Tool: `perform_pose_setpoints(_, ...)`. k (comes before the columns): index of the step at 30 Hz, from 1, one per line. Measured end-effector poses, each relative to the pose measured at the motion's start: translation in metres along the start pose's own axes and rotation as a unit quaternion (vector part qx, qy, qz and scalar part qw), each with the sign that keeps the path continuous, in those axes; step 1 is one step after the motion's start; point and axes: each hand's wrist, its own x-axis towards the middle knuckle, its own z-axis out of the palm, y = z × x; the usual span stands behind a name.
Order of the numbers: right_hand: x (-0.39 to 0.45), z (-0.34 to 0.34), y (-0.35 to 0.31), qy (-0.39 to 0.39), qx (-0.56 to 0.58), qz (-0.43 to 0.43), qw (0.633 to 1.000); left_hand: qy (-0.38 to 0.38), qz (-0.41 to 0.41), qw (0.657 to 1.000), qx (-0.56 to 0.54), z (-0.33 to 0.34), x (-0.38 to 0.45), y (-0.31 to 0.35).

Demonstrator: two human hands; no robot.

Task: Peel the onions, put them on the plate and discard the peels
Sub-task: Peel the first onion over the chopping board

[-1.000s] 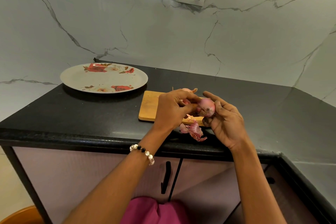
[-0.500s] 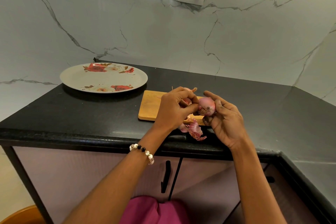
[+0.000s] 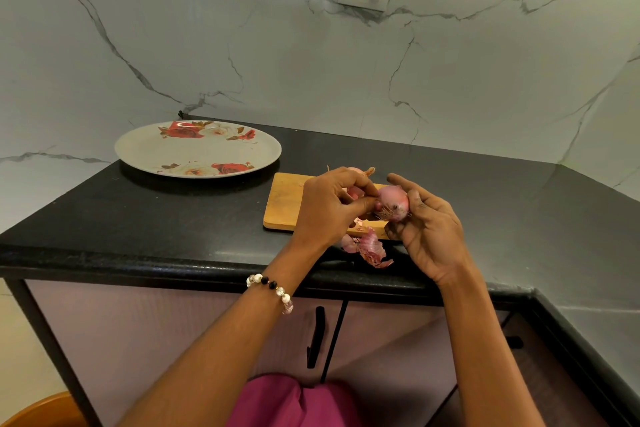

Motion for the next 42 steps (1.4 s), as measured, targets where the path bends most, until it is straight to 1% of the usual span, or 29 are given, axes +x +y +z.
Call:
perform_pose_setpoints(6, 0.0013, -0.001, 0.0004, -0.001, 0.004, -0.004, 1.0, -0.021, 0.027, 0.998, 0.049, 0.0037, 0.001, -0.0031)
perform_pose_setpoints(9, 0.0025, -0.0022, 0.0015, 0.004, -0.003, -0.016, 1.0, -0.03, 0.025, 0.996, 0.076, 0.0063, 0.0012, -0.0072)
perform_pose_setpoints(11, 0.0032, -0.0029, 0.0026, 0.008, -0.004, -0.023, 1.0, -0.051, 0.023, 0.993, 0.102, 0.0076, 0.0006, -0.0085)
perform_pose_setpoints(14, 0.0041, -0.0036, 0.0036, 0.013, -0.006, -0.027, 1.0, -0.072, 0.011, 0.992, 0.098, 0.0084, 0.0, -0.0044)
perform_pose_setpoints(19, 0.0047, -0.0034, 0.0044, 0.019, -0.016, -0.038, 0.999, -0.016, -0.001, 0.998, 0.058, 0.0045, 0.0013, -0.0015)
perform_pose_setpoints(21, 0.0044, -0.0034, 0.0043, 0.018, -0.026, -0.039, 0.999, -0.004, -0.001, 0.999, 0.048, 0.0035, 0.0009, 0.0)
perform_pose_setpoints(26, 0.0029, -0.0027, 0.0045, -0.017, -0.052, -0.03, 0.998, -0.013, 0.013, 0.998, 0.062, 0.0039, 0.0019, 0.0002)
perform_pose_setpoints(33, 0.0051, -0.0035, 0.0071, -0.014, -0.062, -0.02, 0.998, 0.012, 0.024, 0.997, 0.072, 0.0043, 0.0019, -0.0001)
perform_pose_setpoints(42, 0.006, -0.0048, 0.0082, -0.017, -0.052, -0.018, 0.998, -0.004, 0.037, 0.994, 0.099, 0.0079, 0.0019, -0.0075)
